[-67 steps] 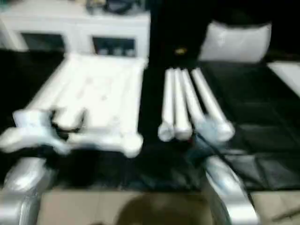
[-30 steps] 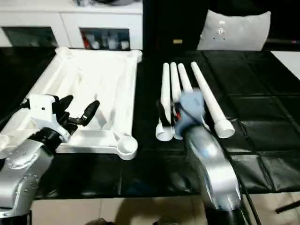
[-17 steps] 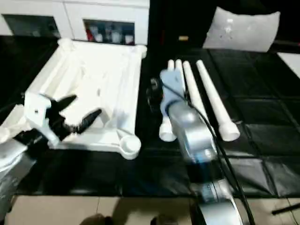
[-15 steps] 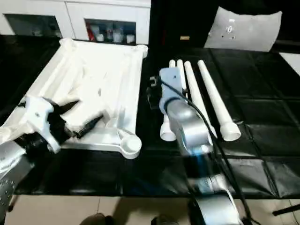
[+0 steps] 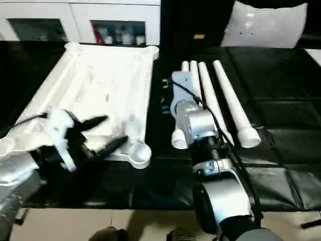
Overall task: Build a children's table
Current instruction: Pick table leg
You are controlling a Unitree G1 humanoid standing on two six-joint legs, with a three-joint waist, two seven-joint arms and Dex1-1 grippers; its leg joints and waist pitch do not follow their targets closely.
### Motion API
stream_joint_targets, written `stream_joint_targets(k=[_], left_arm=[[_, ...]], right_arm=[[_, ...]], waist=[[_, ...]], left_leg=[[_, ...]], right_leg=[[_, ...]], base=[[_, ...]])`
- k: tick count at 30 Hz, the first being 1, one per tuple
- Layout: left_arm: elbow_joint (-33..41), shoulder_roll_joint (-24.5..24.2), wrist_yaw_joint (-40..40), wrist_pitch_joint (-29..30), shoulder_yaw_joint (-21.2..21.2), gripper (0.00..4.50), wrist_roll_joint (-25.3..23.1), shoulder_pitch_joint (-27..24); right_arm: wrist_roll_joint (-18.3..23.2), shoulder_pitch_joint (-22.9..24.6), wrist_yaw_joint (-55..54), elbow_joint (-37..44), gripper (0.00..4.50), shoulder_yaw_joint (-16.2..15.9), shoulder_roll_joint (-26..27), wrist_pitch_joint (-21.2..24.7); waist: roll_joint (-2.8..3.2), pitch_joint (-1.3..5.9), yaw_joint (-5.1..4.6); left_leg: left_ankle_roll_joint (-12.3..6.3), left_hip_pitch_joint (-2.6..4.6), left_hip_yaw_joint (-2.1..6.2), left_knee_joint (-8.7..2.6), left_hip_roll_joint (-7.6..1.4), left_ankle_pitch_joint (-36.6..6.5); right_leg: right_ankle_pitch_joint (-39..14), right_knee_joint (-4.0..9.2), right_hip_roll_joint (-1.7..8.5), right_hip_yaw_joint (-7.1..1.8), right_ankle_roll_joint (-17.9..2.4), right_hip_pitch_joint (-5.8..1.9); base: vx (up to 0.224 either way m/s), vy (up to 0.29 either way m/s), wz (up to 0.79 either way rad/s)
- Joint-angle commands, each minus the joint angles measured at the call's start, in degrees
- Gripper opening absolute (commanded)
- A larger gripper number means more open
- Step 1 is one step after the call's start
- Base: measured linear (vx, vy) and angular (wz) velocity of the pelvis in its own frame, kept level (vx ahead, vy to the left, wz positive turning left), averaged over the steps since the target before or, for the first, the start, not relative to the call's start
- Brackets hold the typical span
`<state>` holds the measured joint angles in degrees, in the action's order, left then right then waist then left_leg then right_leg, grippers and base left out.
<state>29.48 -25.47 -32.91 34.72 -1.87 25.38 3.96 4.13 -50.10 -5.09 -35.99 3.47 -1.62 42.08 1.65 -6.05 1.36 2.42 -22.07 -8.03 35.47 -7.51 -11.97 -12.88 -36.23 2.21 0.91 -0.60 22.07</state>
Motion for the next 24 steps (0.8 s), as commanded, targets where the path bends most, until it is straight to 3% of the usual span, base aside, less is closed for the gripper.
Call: stream_joint_targets(k=[1,6,7,9,14,24], left_arm=[[1.5,-0.1,0.6,0.5,-0.3,4.46,0.4,0.1],[2.2,-0.8,1.1,1.0,-0.1,4.46,0.2,-0.6],[2.7,-0.7,1.4,1.1,0.0,4.46,0.3,-0.9],[3.8,-0.6,1.9,1.9,0.3,4.46,0.6,-1.9],[4.6,-0.6,2.0,2.2,0.1,4.46,1.3,-2.4],[2.9,0.3,3.1,1.5,-0.4,4.46,0.2,-1.7]], right_arm=[[0.6,-1.9,0.6,-2.0,4.50,1.0,-0.4,1.8],[0.2,-3.9,-0.3,-6.4,4.50,1.6,-0.5,-0.6],[0.3,-3.8,-0.6,-6.0,4.50,1.7,-0.4,-0.4],[0.9,-3.8,-0.8,-4.9,4.50,2.2,0.0,1.7],[1.2,-3.3,-2.8,-2.9,4.50,4.0,0.3,5.1],[1.6,-0.3,-3.9,7.5,4.50,4.5,1.3,11.9]], waist=[[0.30,4.63,0.36],[0.35,4.45,0.62],[-0.13,4.47,0.58],[0.08,4.58,0.72],[-0.06,4.82,0.69],[-0.20,5.21,0.62]], left_leg=[[0.60,0.82,0.88,-4.32,-4.43,-2.4],[1.41,1.03,0.58,-4.41,-4.50,-4.3],[1.27,1.00,0.50,-4.44,-4.49,-4.0],[0.99,0.96,0.51,-4.39,-4.55,-3.1],[0.80,1.03,0.32,-4.23,-4.40,-1.9],[2.35,1.00,0.31,-4.15,-4.19,-2.3]], right_leg=[[6.5,2.55,5.30,-2.59,-16.1,-3.11],[2.1,2.85,5.28,-2.66,-15.3,-2.55],[2.4,2.88,5.20,-2.67,-15.1,-2.62],[3.1,2.72,5.24,-2.61,-14.7,-2.56],[4.1,2.63,5.03,-2.64,-14.0,-2.45],[3.2,2.69,4.86,-2.69,-12.0,-2.63]], base=[[0.000,0.000,0.00],[0.000,0.000,0.00],[0.000,0.000,0.00],[0.000,0.000,0.00],[0.000,0.000,0.00],[0.000,0.000,0.00]])
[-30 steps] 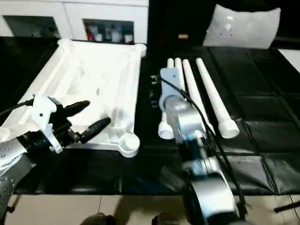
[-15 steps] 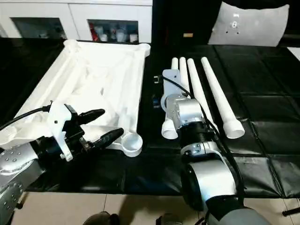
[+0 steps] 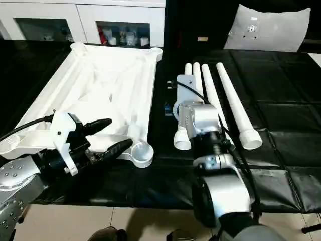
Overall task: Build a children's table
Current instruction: Pick table leg
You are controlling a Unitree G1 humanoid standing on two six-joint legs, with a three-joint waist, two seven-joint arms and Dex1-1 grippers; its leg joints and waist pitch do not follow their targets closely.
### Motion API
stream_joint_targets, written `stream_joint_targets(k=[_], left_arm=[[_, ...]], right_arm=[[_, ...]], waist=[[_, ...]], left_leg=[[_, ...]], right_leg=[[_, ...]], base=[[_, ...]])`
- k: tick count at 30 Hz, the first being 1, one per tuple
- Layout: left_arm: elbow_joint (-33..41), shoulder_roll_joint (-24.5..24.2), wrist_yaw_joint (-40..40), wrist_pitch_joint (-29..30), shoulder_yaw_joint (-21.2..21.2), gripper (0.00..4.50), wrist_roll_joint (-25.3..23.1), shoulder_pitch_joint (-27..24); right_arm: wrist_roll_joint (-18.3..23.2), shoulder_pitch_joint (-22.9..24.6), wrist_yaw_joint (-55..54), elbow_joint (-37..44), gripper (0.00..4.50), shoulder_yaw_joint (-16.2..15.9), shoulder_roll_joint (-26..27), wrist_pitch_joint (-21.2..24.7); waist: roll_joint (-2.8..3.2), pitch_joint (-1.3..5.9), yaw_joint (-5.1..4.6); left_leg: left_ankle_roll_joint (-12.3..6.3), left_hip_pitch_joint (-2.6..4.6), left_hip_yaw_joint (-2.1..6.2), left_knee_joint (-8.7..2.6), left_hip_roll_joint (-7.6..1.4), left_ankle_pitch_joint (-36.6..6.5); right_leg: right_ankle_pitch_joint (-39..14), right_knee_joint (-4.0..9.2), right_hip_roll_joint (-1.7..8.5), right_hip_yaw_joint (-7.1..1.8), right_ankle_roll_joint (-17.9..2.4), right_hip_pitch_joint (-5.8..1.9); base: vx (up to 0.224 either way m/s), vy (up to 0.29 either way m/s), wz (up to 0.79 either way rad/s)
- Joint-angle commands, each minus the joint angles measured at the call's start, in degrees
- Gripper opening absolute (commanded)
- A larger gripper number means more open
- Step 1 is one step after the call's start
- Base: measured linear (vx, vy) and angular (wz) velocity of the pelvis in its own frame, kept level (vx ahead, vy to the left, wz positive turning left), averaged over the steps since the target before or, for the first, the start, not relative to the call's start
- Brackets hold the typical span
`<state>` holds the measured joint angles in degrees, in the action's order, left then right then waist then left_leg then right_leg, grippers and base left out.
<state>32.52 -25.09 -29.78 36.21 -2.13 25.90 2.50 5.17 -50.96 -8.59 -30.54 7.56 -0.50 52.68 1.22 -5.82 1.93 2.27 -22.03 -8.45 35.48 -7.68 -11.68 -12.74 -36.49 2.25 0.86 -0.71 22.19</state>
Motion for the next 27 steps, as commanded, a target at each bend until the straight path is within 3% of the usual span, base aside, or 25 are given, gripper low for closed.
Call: stream_joint_targets(k=[1,11,15,17,19,21,24,27], left_arm=[[-0.2,0.0,-0.1,-0.1,-0.1,4.46,-0.2,-0.2],[-1.9,-0.2,-1.3,-1.7,-0.9,4.46,-0.4,-0.1],[-2.0,-0.2,-1.2,-1.6,-0.6,4.46,-0.2,-0.1],[-2.0,-0.2,-1.2,-1.5,-0.5,4.46,0.0,-0.1],[-2.6,-0.3,-1.7,-1.9,-0.9,4.46,0.0,0.0],[-3.0,-0.3,-1.9,-2.1,-1.3,4.46,-0.1,0.2],[-3.3,-0.2,-2.0,-2.3,-1.5,4.46,-0.4,0.5],[-3.5,0.1,-1.6,-2.4,-1.3,4.46,-0.6,1.3]], right_arm=[[0.6,0.7,-0.4,2.8,4.50,0.4,0.2,1.7],[1.8,3.8,-0.6,9.7,4.50,1.9,1.1,10.1],[1.5,4.5,-1.0,9.7,4.50,2.2,1.2,9.7],[1.3,4.8,-1.3,9.8,4.50,2.1,1.2,9.5],[1.0,5.6,-1.5,10.5,4.50,2.0,1.3,10.2],[1.2,6.0,-1.3,10.7,4.50,1.9,1.5,10.7],[1.9,6.1,-0.8,10.3,4.50,2.6,1.8,11.1],[2.1,5.4,0.1,8.5,4.50,2.7,1.8,8.9]], waist=[[0.16,4.93,0.05],[-0.06,4.94,0.19],[0.26,4.82,0.14],[0.13,4.88,0.13],[0.69,4.74,0.08],[0.45,4.82,0.05],[0.56,4.86,0.03],[0.48,4.69,0.05]], left_leg=[[2.47,0.89,0.72,-4.19,-4.00,-2.5],[4.06,0.95,0.74,-4.29,-3.86,-4.7],[4.76,1.05,0.76,-4.36,-3.84,-6.3],[4.80,1.02,0.80,-4.36,-3.83,-6.2],[5.11,1.00,0.85,-4.42,-3.77,-7.3],[4.99,1.01,0.85,-4.42,-3.77,-7.0],[5.01,1.03,0.92,-4.42,-3.78,-6.8],[4.94,0.99,0.92,-4.46,-3.84,-7.1]], right_leg=[[3.0,2.96,4.78,-2.65,-11.8,-2.76],[-1.6,3.22,4.79,-2.78,-10.2,-2.45],[-3.5,3.44,4.65,-2.80,-9.7,-2.12],[-3.2,3.34,4.65,-2.78,-9.7,-2.20],[-3.8,3.42,4.54,-2.77,-9.5,-2.03],[-2.7,3.37,4.49,-2.78,-9.5,-2.11],[-1.8,3.25,4.45,-2.71,-9.8,-2.13],[-2.3,3.32,4.59,-2.74,-10.0,-2.08]], base=[[0.000,0.000,0.00],[0.000,0.000,0.00],[0.000,0.000,0.00],[0.000,0.000,0.00],[0.000,0.000,0.00],[0.000,0.000,0.00],[0.000,0.000,0.00],[0.000,0.000,0.00]])
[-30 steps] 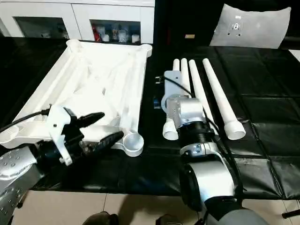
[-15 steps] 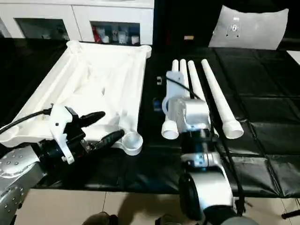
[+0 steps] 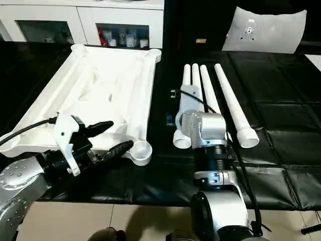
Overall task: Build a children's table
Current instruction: Pick table leg
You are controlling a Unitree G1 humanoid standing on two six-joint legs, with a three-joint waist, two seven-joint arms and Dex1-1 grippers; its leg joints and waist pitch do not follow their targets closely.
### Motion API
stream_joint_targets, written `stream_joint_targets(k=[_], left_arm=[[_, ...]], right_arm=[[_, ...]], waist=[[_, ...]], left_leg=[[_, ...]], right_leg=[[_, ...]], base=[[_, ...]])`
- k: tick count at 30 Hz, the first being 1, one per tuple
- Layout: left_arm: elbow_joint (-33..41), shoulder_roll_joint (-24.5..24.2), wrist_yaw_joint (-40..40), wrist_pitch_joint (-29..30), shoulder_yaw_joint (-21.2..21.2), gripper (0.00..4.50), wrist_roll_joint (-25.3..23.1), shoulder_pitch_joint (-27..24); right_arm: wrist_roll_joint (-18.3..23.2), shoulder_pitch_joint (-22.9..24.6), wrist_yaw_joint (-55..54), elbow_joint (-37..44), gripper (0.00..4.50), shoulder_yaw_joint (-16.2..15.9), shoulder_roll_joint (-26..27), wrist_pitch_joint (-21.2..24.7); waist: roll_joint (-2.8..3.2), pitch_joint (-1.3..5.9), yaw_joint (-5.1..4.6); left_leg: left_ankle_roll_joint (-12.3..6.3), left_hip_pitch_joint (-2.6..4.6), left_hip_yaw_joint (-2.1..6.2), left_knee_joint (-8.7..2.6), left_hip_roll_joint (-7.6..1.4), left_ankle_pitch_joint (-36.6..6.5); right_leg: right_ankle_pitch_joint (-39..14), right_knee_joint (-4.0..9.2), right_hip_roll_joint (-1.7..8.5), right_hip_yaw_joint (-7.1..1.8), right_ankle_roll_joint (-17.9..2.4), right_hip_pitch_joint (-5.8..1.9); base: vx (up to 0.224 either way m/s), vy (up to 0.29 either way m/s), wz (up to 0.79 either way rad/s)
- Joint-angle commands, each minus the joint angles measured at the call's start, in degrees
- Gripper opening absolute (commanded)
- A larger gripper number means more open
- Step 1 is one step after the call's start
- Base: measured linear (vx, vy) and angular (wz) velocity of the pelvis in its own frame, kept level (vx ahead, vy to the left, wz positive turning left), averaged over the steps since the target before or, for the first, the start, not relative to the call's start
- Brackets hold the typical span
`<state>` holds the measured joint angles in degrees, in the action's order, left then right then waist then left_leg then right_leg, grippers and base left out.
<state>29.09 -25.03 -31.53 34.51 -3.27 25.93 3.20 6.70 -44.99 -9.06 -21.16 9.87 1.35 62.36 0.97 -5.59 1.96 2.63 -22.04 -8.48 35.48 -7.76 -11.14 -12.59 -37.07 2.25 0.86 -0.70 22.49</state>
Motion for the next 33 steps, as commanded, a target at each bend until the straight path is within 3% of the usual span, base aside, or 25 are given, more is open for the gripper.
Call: stream_joint_targets(k=[1,3,8,13,19,33], left_arm=[[-0.2,0.0,0.2,-0.8,-0.1,4.46,-0.7,0.7],[-0.4,-0.1,0.4,-1.0,-0.2,4.46,-1.2,0.7],[0.0,-0.1,0.8,-0.5,-0.3,4.50,-1.0,0.7],[-0.1,0.2,1.5,0.1,-0.6,4.50,-1.5,0.6],[0.6,0.2,1.7,0.6,-0.6,4.50,-0.9,0.8],[1.4,0.0,1.7,1.3,-1.3,4.50,-0.8,0.7]], right_arm=[[0.5,-0.7,0.7,-1.4,4.50,0.1,-0.2,-1.3],[0.6,-0.8,0.8,-1.9,4.50,0.2,-0.2,-1.7],[1.4,-1.2,1.1,-6.0,3.89,2.2,-0.3,-2.7],[2.3,-1.0,2.0,-8.5,3.65,3.5,-0.2,-5.0],[2.9,-2.1,1.9,-11.4,2.91,5.3,-0.8,-6.6],[3.3,-3.7,2.3,-13.6,1.95,5.8,-2.0,-7.5]], waist=[[0.63,4.45,-0.01],[0.43,4.55,0.05],[0.50,4.60,0.04],[0.55,4.60,0.11],[0.55,4.47,0.04],[0.42,4.53,0.01]], left_leg=[[4.58,1.02,0.94,-4.48,-3.76,-7.9],[4.22,0.98,0.91,-4.40,-3.79,-7.3],[3.80,0.94,0.85,-4.29,-3.77,-6.4],[3.36,0.92,0.85,-4.28,-3.85,-6.6],[3.48,1.04,0.84,-4.38,-3.83,-8.6],[3.32,0.95,0.82,-4.36,-3.79,-9.2]], right_leg=[[-2.7,3.92,4.57,-2.72,-10.1,-2.42],[-2.6,3.89,4.74,-2.75,-10.3,-2.54],[-1.5,3.79,4.64,-2.68,-10.8,-2.56],[-1.6,3.79,4.78,-2.64,-11.2,-2.60],[-4.7,4.01,4.69,-2.61,-11.3,-2.42],[-5.9,4.19,4.70,-2.59,-11.1,-2.28]], base=[[0.000,0.000,0.00],[0.000,0.000,0.00],[0.000,0.000,0.00],[0.000,0.000,0.00],[0.000,0.000,0.00],[0.000,0.000,0.00]])
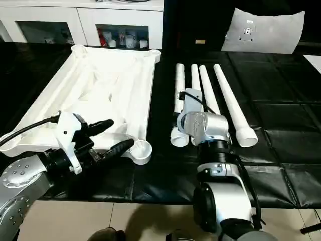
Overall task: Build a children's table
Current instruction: Pick table leg
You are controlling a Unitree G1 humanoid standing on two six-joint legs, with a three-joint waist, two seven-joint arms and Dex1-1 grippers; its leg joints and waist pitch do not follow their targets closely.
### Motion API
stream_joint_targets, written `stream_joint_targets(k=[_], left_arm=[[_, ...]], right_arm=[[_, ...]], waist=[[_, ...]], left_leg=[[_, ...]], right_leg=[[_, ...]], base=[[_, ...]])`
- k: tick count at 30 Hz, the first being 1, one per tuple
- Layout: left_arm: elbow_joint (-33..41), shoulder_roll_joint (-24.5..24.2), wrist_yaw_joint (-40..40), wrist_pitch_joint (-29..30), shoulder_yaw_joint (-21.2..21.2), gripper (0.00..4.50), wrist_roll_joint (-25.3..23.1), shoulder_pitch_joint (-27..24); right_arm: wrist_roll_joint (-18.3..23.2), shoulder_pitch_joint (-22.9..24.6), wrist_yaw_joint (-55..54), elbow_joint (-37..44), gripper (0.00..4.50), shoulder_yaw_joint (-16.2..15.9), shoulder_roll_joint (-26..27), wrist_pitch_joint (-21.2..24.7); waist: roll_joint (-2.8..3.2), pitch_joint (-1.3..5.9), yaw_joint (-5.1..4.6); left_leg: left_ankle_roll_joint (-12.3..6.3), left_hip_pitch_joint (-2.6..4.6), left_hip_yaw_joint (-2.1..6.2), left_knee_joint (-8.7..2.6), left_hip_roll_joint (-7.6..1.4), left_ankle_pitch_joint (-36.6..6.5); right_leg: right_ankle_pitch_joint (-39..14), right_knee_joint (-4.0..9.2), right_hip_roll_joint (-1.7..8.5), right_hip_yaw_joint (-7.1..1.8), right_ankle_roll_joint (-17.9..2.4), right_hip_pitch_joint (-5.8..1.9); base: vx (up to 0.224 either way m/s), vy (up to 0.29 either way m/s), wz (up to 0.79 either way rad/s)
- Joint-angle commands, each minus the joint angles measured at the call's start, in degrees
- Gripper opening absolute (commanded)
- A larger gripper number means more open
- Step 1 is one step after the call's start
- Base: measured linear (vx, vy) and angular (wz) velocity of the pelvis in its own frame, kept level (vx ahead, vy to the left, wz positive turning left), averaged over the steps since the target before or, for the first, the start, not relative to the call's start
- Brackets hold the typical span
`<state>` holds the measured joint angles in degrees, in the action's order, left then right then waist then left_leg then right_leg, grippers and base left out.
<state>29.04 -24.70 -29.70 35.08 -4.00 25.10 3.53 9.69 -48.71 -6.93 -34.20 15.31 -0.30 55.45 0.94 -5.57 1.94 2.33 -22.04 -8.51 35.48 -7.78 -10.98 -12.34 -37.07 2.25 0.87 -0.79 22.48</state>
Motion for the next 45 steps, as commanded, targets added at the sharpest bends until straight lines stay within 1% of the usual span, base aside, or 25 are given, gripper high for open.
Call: stream_joint_targets(k=[1,6,10,12,13,14,16,18,21,23,24,26,27,28,29,30,31,33,35,37,38,40,41,43,45], left_arm=[[1.5,-0.3,-0.1,0.8,-0.6,4.50,0.0,0.4],[1.7,-0.2,0.2,0.9,-0.8,4.50,-0.1,0.4],[1.8,-0.4,0.2,0.3,-1.1,4.50,-0.8,0.6],[1.8,-0.6,0.5,-0.5,-1.3,4.50,-1.6,0.7],[1.7,-0.6,0.7,-0.9,-1.5,4.50,-2.1,0.8],[1.5,-0.5,1.0,-1.2,-1.5,4.50,-2.5,0.9],[0.8,-0.1,2.0,-2.1,-1.5,4.50,-3.7,1.4],[0.2,0.3,2.8,-2.8,-1.2,4.50,-4.5,2.0],[-1.6,2.0,5.4,-3.0,0.1,4.50,-5.2,4.3],[-3.6,3.2,8.1,-2.3,0.5,4.50,-6.7,6.3],[-4.7,3.9,9.4,-2.1,0.7,4.50,-7.2,7.3],[-6.2,5.2,10.5,-1.6,1.4,4.50,-6.7,8.8],[-7.5,6.5,11.8,-1.2,2.1,4.50,-6.3,10.2],[-9.5,8.7,12.3,-1.5,3.4,4.50,-4.1,12.8],[-10.4,9.9,12.1,-1.5,4.1,4.50,-2.6,14.1],[-11.0,11.2,12.6,-1.1,5.3,4.50,-0.9,15.5],[-11.6,12.6,13.1,-0.6,6.6,4.50,1.3,17.2],[-11.9,13.5,12.9,0.5,7.5,4.50,3.5,18.7],[-12.6,14.1,13.2,2.1,8.1,4.50,4.6,20.2],[-13.6,15.0,13.9,5.1,9.1,4.50,6.0,22.0],[-14.6,15.9,14.5,7.1,10.0,4.50,7.5,23.6],[-15.5,16.9,14.9,7.9,10.9,4.50,9.4,25.1],[-15.9,17.8,14.7,8.2,11.7,4.50,11.8,26.2],[-15.6,17.9,13.6,8.0,11.5,4.50,13.1,26.5],[-14.3,17.6,11.3,8.8,10.3,4.50,14.4,25.9]], right_arm=[[0.3,0.0,0.1,-0.6,1.95,0.3,-0.3,-0.6],[0.2,-0.2,0.2,-0.8,1.89,-0.1,-0.7,-1.4],[0.2,-0.5,0.3,0.5,1.89,-0.4,-0.8,-1.3],[0.6,-0.4,0.2,2.6,1.89,0.1,-0.6,-1.2],[1.4,-0.5,-0.4,4.0,1.89,1.3,-0.5,-0.5],[1.8,-0.4,-0.7,5.1,1.89,2.0,-0.3,-0.8],[1.8,0.4,-1.4,8.1,1.89,2.5,0.0,-5.0],[1.3,0.9,-2.9,10.1,1.89,3.0,0.3,-8.4],[-0.8,3.1,0.3,15.1,1.89,-0.7,-1.0,-17.5],[1.5,3.8,3.2,17.3,1.88,0.5,-0.7,-18.4],[3.0,4.1,5.2,18.2,1.88,1.1,-0.6,-18.9],[5.8,4.3,7.9,19.1,1.88,2.5,-0.5,-17.8],[8.7,4.4,10.3,19.9,1.88,4.0,-0.4,-16.8],[13.8,5.2,16.4,21.7,1.88,5.8,-0.4,-15.9],[16.1,6.0,19.3,22.8,1.88,6.3,-0.3,-16.8],[18.8,7.2,22.9,24.3,1.88,6.8,-0.4,-17.4],[21.1,9.1,27.8,26.3,1.88,6.2,-1.3,-18.0],[21.8,11.9,33.5,28.3,1.88,3.3,-3.5,-17.4],[23.5,13.5,37.3,29.6,1.88,2.3,-4.6,-16.2],[25.2,15.1,41.7,31.1,1.88,1.4,-5.8,-15.6],[26.2,16.0,44.2,31.7,1.88,0.9,-6.6,-15.0],[27.1,16.7,45.9,31.9,1.88,0.6,-7.2,-14.8],[27.8,17.1,47.0,31.8,1.88,0.2,-7.6,-14.9],[28.7,17.5,48.0,32.1,1.88,0.0,-7.8,-14.8],[29.9,18.2,49.3,33.4,1.88,-0.5,-7.6,-15.1]], waist=[[0.51,4.54,0.08],[0.39,4.51,0.08],[0.46,4.57,0.08],[0.46,4.65,0.11],[0.63,4.83,0.14],[0.62,4.81,0.15],[0.78,4.95,0.22],[0.75,4.94,0.31],[0.67,4.77,0.36],[0.59,4.78,0.31],[0.75,4.79,0.22],[0.61,4.75,0.07],[0.75,4.81,0.08],[0.80,4.88,0.19],[0.73,4.93,0.28],[0.88,5.11,0.50],[0.71,5.21,0.77],[0.50,5.38,1.00],[0.33,5.25,1.13],[0.27,5.09,1.11],[0.06,4.99,1.33],[0.08,4.89,1.57],[-0.04,4.91,1.57],[-0.05,4.90,1.71],[0.13,5.02,1.71]], left_leg=[[3.55,0.95,0.85,-4.34,-3.78,-8.9],[3.38,0.91,0.80,-4.33,-3.77,-8.8],[3.33,0.85,0.81,-4.29,-3.77,-8.5],[3.06,0.78,0.76,-4.19,-3.73,-7.6],[2.83,0.76,0.80,-4.08,-3.76,-6.3],[2.71,0.70,0.79,-4.08,-3.76,-5.8],[2.45,0.66,0.83,-3.98,-3.75,-4.9],[2.42,0.71,0.76,-3.96,-3.81,-4.7],[2.81,0.72,0.65,-4.03,-3.76,-6.3],[2.66,0.72,0.73,-4.06,-3.77,-6.6],[2.46,0.75,0.76,-4.05,-3.70,-7.3],[1.81,0.76,0.74,-4.01,-3.63,-8.0],[1.49,0.65,0.86,-3.99,-3.64,-7.7],[0.95,0.78,0.79,-3.82,-3.63,-7.7],[0.59,0.68,0.77,-3.74,-3.56,-7.4],[0.01,0.58,0.90,-3.72,-3.79,-6.3],[-0.88,0.53,0.85,-3.58,-3.90,-5.3],[-1.94,0.38,0.90,-3.46,-3.91,-3.5],[-2.90,0.24,0.88,-3.39,-3.90,-2.9],[-3.24,0.26,0.80,-3.36,-3.79,-4.3],[-3.06,0.51,0.76,-3.37,-3.87,-5.5],[-2.73,0.59,0.77,-3.40,-3.81,-6.3],[-2.57,0.49,0.81,-3.43,-3.80,-6.5],[-2.34,0.45,0.92,-3.52,-3.91,-6.8],[-2.33,0.45,0.95,-3.56,-3.93,-7.0]], right_leg=[[-5.7,4.13,4.71,-2.60,-11.0,-2.27],[-5.9,4.17,4.71,-2.59,-11.1,-2.30],[-5.5,4.11,4.67,-2.57,-11.0,-2.33],[-4.3,4.08,4.66,-2.60,-10.9,-2.41],[-2.4,3.88,4.63,-2.56,-10.9,-2.49],[-1.5,3.81,4.58,-2.58,-10.8,-2.52],[0.5,3.59,4.57,-2.48,-11.0,-2.58],[1.1,3.63,4.59,-2.47,-11.0,-2.49],[-1.1,3.92,4.59,-2.50,-10.7,-2.46],[-1.3,3.90,4.53,-2.55,-10.4,-2.58],[-1.9,3.99,4.50,-2.55,-10.4,-2.61],[-2.4,4.18,4.51,-2.62,-10.5,-2.72],[-2.1,4.11,4.61,-2.61,-10.9,-2.88],[-1.6,4.27,4.60,-2.63,-11.4,-2.85],[-1.1,4.27,4.68,-2.66,-11.7,-3.00],[0.4,4.14,4.84,-2.58,-12.5,-3.05],[2.4,4.08,4.93,-2.56,-13.3,-3.16],[4.5,3.88,4.85,-2.31,-14.5,-3.43],[4.2,3.91,4.91,-2.29,-15.2,-3.37],[0.3,4.35,5.07,-2.33,-15.2,-3.31],[-3.8,4.68,4.98,-2.33,-14.7,-3.15],[-7.3,5.14,5.07,-2.31,-14.3,-2.99],[-8.1,5.09,5.13,-2.26,-14.2,-3.07],[-9.6,5.21,5.18,-2.24,-13.9,-2.91],[-10.1,5.25,5.11,-2.22,-13.2,-2.75]], base=[[0.000,0.000,0.00],[0.000,0.000,0.00],[0.000,0.000,0.00],[0.000,0.000,0.00],[0.000,0.000,0.00],[0.000,0.000,0.00],[0.000,0.000,0.00],[0.000,0.000,0.00],[0.000,0.000,0.00],[0.000,0.000,0.00],[0.000,0.000,0.00],[0.000,0.000,0.00],[0.000,0.000,0.00],[0.000,0.000,0.00],[0.000,0.000,0.00],[0.000,0.000,0.00],[0.000,0.000,0.00],[0.000,0.000,0.00],[0.000,0.000,0.00],[0.000,0.000,0.00],[0.000,0.000,0.00],[0.000,0.000,0.00],[0.000,0.000,0.00],[0.000,0.000,0.00],[0.000,0.000,0.00]])
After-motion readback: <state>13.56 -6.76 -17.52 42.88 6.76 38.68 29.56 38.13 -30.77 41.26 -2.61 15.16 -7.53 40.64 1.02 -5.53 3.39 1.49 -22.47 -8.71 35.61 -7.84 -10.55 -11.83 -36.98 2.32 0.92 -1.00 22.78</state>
